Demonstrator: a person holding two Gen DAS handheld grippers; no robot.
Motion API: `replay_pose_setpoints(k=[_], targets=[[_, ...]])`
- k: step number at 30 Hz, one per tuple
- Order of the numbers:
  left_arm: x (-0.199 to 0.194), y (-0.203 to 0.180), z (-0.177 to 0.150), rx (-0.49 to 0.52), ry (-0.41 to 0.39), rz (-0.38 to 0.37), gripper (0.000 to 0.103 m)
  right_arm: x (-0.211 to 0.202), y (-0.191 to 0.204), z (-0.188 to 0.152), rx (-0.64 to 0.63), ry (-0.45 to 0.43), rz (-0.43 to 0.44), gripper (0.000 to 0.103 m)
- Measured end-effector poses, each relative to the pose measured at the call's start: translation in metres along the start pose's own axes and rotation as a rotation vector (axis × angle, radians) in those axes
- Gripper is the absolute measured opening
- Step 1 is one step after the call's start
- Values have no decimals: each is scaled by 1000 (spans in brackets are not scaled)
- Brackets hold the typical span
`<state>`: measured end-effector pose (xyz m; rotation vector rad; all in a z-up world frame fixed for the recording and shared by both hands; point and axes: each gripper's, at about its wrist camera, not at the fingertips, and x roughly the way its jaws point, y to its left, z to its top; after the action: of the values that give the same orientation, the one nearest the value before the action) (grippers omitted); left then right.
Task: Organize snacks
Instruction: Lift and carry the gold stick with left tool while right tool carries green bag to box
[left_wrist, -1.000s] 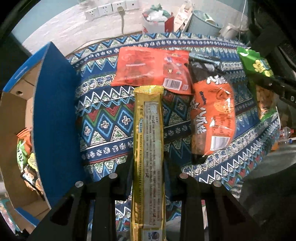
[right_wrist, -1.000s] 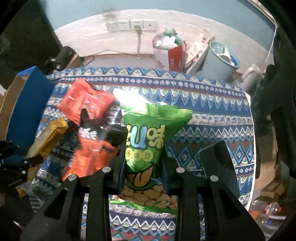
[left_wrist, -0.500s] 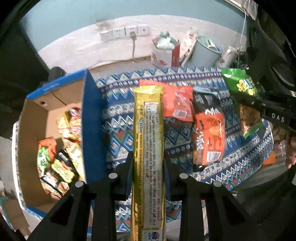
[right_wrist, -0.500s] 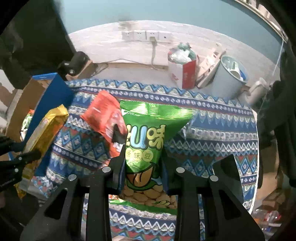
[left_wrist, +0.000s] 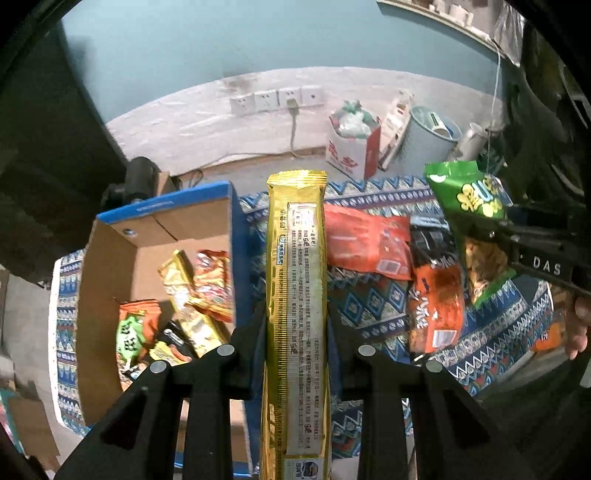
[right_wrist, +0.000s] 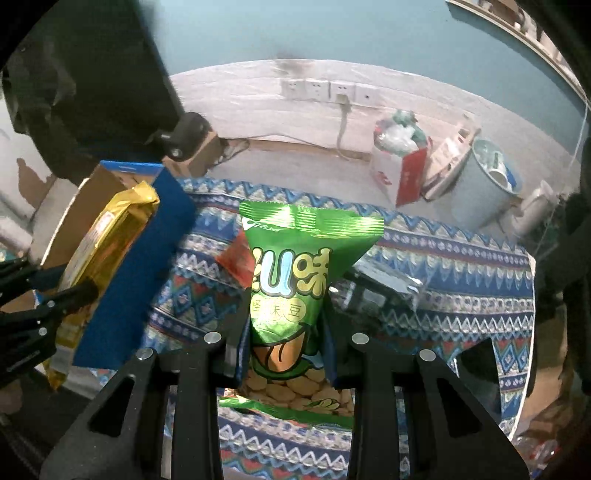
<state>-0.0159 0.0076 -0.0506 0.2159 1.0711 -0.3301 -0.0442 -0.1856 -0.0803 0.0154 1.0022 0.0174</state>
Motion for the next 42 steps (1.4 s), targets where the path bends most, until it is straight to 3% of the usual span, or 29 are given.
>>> replay_pose_setpoints(k=[23,42], targets=[[-9,94,-8,-160,-54,77,29,18,107,42,-127,-12,114,29],[29,169,-42,-297,41,122,29,55,184,64,-200,33,174,30]])
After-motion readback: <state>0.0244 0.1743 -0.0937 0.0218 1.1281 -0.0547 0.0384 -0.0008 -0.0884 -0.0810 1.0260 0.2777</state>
